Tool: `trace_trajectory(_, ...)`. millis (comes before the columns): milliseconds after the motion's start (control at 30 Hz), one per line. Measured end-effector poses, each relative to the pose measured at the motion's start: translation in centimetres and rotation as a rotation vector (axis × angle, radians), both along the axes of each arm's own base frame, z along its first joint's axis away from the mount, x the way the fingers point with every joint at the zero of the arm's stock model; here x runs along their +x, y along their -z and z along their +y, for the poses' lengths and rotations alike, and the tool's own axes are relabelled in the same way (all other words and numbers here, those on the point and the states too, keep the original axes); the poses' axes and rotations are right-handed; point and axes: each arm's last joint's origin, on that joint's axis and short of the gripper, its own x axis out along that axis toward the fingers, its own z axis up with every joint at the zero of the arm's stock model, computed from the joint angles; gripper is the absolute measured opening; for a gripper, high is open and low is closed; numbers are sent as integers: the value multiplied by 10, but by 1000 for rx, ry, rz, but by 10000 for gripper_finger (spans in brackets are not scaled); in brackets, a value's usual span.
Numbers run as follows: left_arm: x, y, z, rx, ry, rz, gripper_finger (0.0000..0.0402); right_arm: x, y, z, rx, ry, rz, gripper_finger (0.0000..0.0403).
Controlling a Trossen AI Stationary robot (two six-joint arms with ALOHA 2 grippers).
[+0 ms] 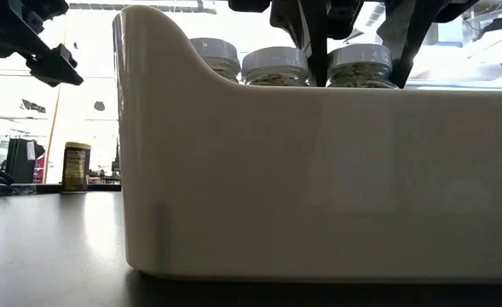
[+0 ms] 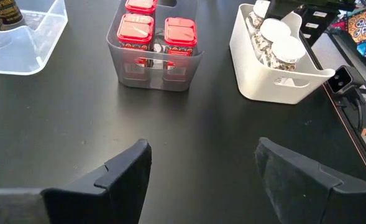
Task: Sort spices by type
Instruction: Put the right white seasoning bottle into the gray bin
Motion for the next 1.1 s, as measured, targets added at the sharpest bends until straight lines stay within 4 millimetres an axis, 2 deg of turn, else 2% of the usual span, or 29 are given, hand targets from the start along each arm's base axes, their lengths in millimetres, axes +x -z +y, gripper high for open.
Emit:
trace_trajectory(467, 0, 0, 0, 0, 0, 0, 277, 1, 0, 1, 9, -76, -12, 258)
trace_trajectory(1100, 0, 0, 0, 0, 0, 0, 277, 1, 0, 0, 8, -77, -12, 260)
